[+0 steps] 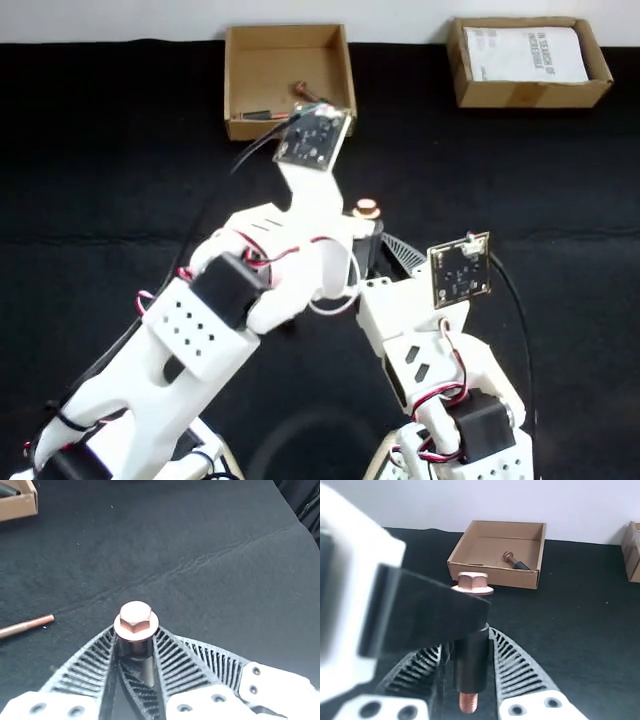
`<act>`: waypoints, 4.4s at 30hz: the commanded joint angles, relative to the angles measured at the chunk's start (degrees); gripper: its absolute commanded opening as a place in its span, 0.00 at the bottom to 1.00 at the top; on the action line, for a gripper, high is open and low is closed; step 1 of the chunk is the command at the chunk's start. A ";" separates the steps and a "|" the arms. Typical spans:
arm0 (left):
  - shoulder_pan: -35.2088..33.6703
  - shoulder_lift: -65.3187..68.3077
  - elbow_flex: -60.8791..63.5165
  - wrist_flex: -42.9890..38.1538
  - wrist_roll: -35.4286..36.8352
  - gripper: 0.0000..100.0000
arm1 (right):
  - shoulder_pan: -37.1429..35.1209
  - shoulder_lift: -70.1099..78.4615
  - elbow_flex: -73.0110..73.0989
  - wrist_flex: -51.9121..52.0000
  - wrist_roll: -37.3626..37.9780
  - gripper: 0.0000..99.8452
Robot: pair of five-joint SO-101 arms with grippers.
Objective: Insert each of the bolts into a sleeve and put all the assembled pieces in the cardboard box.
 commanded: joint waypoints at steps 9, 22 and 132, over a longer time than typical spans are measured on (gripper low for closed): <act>4.70 -11.12 0.66 10.55 -4.04 0.28 | 0.92 -0.31 -1.10 -1.27 0.53 0.01; -2.68 -32.31 7.25 18.11 -19.52 0.01 | 6.46 0.04 -0.66 -7.96 5.98 0.01; -55.08 -69.93 76.00 -11.25 -22.77 0.01 | -9.01 120.31 -163.82 56.40 -0.26 0.20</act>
